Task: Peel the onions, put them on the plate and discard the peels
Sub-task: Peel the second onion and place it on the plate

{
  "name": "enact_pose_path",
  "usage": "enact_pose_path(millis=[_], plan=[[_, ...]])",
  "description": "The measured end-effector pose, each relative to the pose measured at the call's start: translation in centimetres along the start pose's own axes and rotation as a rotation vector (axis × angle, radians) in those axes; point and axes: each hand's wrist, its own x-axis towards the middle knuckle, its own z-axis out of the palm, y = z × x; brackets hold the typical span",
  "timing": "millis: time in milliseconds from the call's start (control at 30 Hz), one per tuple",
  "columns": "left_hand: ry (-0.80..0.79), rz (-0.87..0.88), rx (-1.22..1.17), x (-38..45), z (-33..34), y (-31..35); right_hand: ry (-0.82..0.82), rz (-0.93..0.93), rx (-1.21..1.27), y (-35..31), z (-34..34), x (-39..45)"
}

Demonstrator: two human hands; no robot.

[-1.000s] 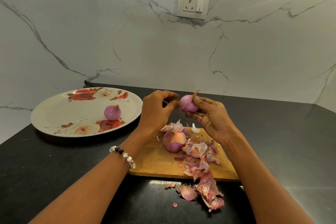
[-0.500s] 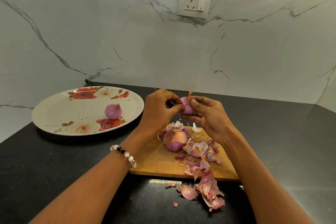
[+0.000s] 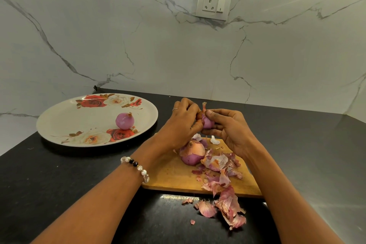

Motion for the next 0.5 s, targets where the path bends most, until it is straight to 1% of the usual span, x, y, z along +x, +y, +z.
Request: enact_pose_path(millis=[167,233,400,500], plan=[[-0.010,0.082,0.093,0.09,0.12,-0.36,0.002,0.043,-0.003,0.06,0.01,-0.15],[-0.013,0.108,0.095,0.09,0.10,-0.43,0.010,0.062,0.025,0.02,0.12,-0.21],[-0.035,0.092,-0.071,0.11,-0.28,-0.30,0.027,0.101,0.123,-0.27,0.09,-0.47],[-0.032,0.102,-0.105,0.05,-0.35,-0.36,0.048,0.135,0.163,-0.28,0.12,-0.54]])
